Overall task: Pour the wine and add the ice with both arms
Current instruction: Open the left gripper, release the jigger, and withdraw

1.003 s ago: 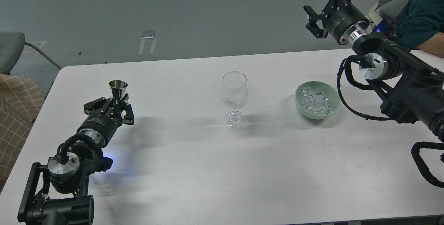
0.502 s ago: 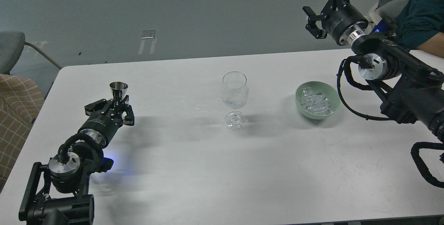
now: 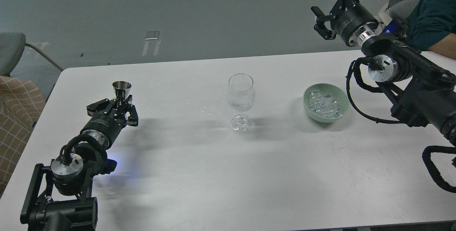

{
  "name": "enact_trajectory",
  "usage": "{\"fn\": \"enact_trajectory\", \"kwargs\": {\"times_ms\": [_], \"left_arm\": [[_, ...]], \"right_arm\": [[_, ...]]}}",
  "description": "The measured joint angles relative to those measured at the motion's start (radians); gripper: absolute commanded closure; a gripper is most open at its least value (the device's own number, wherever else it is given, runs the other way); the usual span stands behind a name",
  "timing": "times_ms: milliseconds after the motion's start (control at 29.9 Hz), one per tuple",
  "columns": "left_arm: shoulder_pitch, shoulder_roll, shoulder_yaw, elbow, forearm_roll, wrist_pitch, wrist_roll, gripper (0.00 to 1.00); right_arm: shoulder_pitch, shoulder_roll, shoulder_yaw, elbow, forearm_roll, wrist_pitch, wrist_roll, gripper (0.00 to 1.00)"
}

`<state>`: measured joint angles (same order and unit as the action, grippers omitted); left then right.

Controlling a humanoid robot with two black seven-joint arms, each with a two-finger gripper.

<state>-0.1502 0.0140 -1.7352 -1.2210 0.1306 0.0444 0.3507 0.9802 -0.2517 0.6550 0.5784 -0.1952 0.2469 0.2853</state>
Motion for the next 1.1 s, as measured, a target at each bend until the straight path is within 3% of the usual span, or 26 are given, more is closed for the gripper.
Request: {"fn": "enact_trajectory", "kwargs": {"times_ms": [100,167,201,234,602,702,903,1103], "left_arm": [[0.000,0.002,0.004,0.000,0.006,0.000,-0.006,0.64],[0.000,0.003,0.005,0.000,0.008,-0.002,-0.008,0.77],[0.000,0.003,0.005,0.000,0.008,-0.004,-0.008,0.93],[0.000,0.003,0.005,0.000,0.008,-0.007,-0.008,1.00],[-0.008,0.001,0.003,-0.003,0.000,-0.014,-0.018,1.00],[-0.008,0.001,0.004,-0.003,0.000,-0.014,-0.028,0.76],[-0.008,0.004,0.007,-0.003,0.001,-0.014,-0.025,0.56],[-0.006,0.004,0.008,-0.002,0.001,-0.009,-0.020,0.53]], "right_arm": [[0.000,0.000,0.000,0.000,0.000,0.000,0.000,0.00],[0.000,0.000,0.000,0.000,0.000,0.000,0.000,0.00],[0.000,0.000,0.000,0.000,0.000,0.000,0.000,0.00],[0.000,0.000,0.000,0.000,0.000,0.000,0.000,0.00],[0.000,-0.001,0.000,0.000,0.000,0.000,0.000,0.00],[0.000,-0.001,0.000,0.000,0.000,0.000,0.000,0.00],[0.000,-0.001,0.000,-0.001,0.000,0.000,0.000,0.00],[0.000,-0.001,0.000,-0.001,0.000,0.000,0.000,0.00]]}}
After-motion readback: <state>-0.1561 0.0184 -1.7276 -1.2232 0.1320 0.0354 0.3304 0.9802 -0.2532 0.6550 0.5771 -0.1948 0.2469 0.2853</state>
